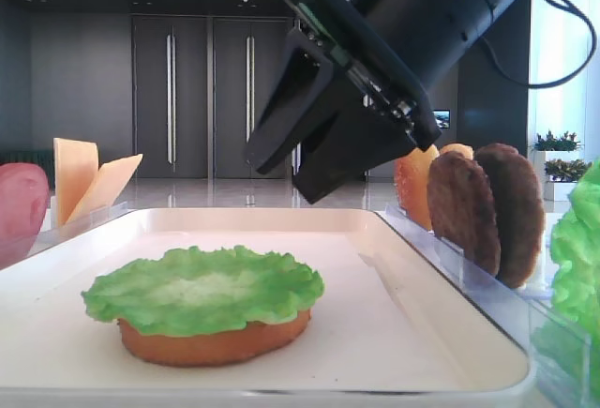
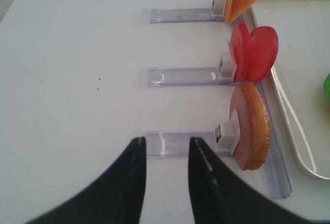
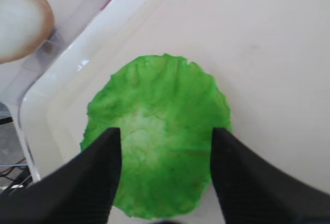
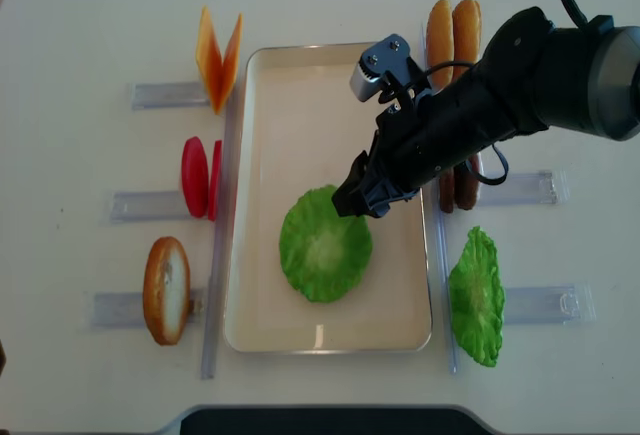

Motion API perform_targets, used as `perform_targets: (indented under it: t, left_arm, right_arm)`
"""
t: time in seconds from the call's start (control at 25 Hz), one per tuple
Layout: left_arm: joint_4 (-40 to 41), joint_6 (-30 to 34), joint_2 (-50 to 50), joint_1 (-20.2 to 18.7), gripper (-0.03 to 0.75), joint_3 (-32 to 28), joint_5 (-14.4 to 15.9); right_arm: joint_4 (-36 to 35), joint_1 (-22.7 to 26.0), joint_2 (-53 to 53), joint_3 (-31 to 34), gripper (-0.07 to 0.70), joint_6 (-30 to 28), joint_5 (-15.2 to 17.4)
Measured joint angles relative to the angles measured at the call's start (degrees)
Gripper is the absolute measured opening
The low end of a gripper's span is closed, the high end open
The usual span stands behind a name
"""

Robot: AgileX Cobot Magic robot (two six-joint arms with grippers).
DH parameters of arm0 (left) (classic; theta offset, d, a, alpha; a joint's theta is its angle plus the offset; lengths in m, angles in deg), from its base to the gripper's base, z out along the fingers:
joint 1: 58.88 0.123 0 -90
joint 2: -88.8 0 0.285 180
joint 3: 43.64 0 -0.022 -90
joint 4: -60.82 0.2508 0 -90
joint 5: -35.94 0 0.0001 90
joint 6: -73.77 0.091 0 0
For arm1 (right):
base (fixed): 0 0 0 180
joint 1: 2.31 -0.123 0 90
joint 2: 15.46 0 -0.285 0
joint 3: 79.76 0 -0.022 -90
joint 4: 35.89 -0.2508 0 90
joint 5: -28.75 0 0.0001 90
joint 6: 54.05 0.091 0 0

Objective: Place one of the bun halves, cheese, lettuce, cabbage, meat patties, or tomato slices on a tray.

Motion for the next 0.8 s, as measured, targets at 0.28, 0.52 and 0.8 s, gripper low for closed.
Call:
perform_targets:
  t: [0.28, 0.52, 0.8]
  left_arm:
    - [0.0, 0.0, 0.0, 0.0, 0.219, 0.0, 0.0]
    - [0.0, 0.0, 0.0, 0.0, 0.219, 0.0, 0.0]
    - [0.0, 0.0, 0.0, 0.0, 0.219, 0.0, 0.0]
  right_arm:
    - [10.8, 0.0, -5.7, 0.0, 0.410, 7.1, -3.9]
    - [21.7, 0.0, -11.4, 0.0, 0.410, 19.5, -1.3]
    - [47.4, 2.4, -17.8, 0.0, 0.384, 48.1, 10.0]
